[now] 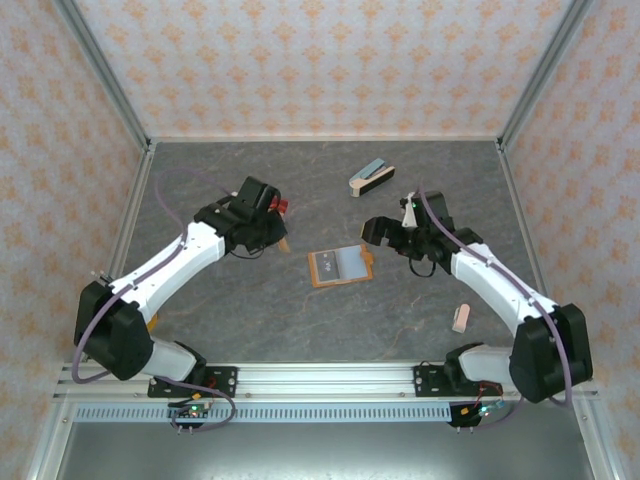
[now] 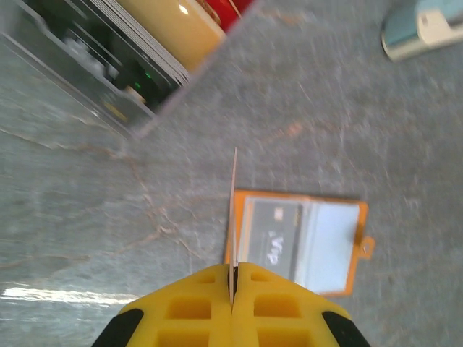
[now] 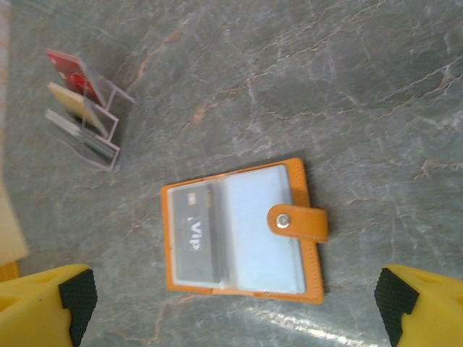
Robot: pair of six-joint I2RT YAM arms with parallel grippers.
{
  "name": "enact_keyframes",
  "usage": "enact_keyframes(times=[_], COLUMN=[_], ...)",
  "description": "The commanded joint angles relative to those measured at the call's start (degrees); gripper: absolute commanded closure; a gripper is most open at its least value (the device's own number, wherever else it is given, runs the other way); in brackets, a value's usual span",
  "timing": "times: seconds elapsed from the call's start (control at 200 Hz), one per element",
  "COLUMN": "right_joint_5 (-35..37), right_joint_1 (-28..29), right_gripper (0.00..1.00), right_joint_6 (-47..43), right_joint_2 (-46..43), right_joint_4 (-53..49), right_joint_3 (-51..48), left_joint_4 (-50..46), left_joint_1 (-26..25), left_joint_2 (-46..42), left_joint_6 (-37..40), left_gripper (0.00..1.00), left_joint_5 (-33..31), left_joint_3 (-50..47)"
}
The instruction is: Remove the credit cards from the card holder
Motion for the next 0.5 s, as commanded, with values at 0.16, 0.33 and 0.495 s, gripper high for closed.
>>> enact_keyframes(times=[0.16,0.33,0.495], right_joint_5=[5.9,7.3,7.6], right_joint_1=[-0.1,-0.1,-0.2], right_gripper=[0.00,0.00,0.00], right_joint_6=[-3.1,-2.9,-2.6], right_joint_2=[0.7,-0.8,-1.0], right_joint_4=[5.8,6.5,6.7], right_joint_3=[-1.5,-3.3,-4.2], left_joint_4=[-8.6,-9.1,-7.9], left_joint_1=[1.6,4.4,5.9], left_joint_2=[6.5,13.0,18.2], left_joint_6=[-17.2,-21.9,-25.5], left_gripper=[1.00,1.00,1.00], left_joint_5=[-19.2,-17.8,-15.3], left_joint_3=[9.3,15.0,18.3])
